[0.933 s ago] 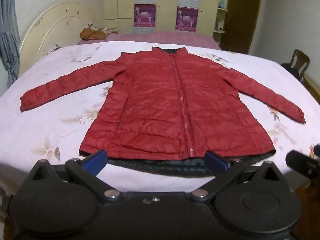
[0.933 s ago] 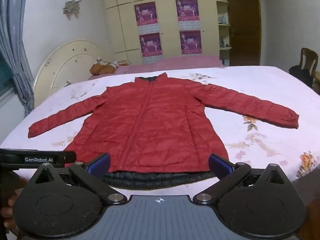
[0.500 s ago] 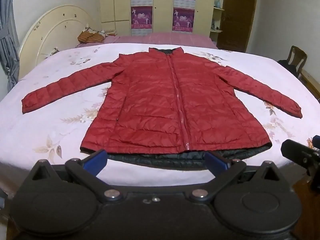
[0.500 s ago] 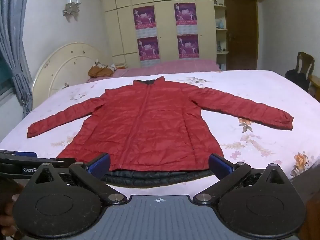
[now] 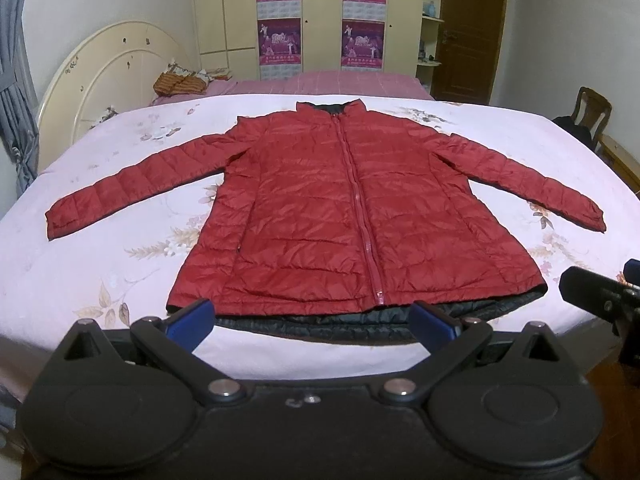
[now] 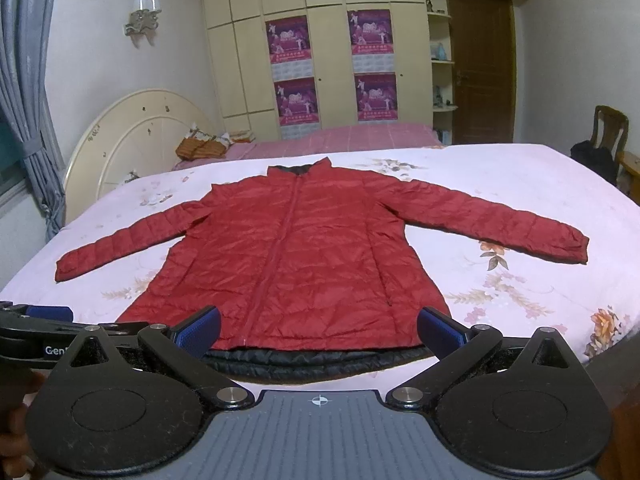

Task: Fold large clothes
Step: 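Move both tools over the spread red puffer jacket toward its body, then reach the right tool toward the elastic cuff of a jacket sleeve, then close the right gripper on the sleeve cuff and lift it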

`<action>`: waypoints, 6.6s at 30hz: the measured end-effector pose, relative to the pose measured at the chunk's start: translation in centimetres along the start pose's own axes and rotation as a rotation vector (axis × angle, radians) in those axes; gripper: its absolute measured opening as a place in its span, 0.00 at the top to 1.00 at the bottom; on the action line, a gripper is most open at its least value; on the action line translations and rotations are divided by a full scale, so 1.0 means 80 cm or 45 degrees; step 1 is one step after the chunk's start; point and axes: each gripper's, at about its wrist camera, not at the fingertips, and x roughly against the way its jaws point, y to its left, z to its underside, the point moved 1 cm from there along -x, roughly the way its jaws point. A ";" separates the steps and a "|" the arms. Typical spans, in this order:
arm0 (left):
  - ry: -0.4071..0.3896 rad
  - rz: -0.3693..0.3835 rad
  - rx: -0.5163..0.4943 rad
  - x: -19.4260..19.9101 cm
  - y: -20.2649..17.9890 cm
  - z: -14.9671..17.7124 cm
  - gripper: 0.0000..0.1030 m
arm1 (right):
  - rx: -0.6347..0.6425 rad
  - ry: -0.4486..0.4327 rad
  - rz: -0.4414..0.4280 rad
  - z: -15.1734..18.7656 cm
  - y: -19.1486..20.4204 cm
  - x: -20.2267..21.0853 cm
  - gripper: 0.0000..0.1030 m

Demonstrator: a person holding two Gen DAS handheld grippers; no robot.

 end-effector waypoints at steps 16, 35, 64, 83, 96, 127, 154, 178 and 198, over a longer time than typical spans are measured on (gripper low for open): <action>0.009 0.007 0.003 -0.003 0.004 0.000 0.00 | 0.006 0.007 0.012 -0.002 -0.001 -0.009 0.00; 0.012 0.004 0.013 -0.002 0.005 0.000 0.00 | 0.012 0.003 0.036 0.000 -0.001 -0.009 0.00; 0.040 0.000 0.023 -0.011 0.004 -0.002 0.00 | 0.002 0.013 0.039 -0.001 -0.004 -0.012 0.00; 0.062 -0.022 0.032 -0.036 0.024 -0.017 0.00 | -0.042 0.033 0.049 -0.008 -0.005 -0.042 0.00; 0.084 -0.040 0.035 -0.069 0.046 -0.042 0.00 | -0.036 0.045 0.071 -0.026 0.001 -0.082 0.00; 0.134 0.024 -0.009 -0.244 0.118 -0.165 0.00 | -0.157 0.039 0.270 -0.110 0.002 -0.245 0.00; 0.151 -0.073 0.098 -0.351 0.040 -0.227 0.00 | -0.227 -0.009 0.403 -0.180 -0.196 -0.325 0.01; 0.220 -0.180 0.073 -0.473 -0.051 -0.243 0.02 | -0.336 0.077 0.724 -0.143 -0.427 -0.341 0.01; 0.198 -0.181 0.105 -0.494 -0.032 -0.248 0.12 | -0.578 0.163 0.880 -0.085 -0.535 -0.303 0.52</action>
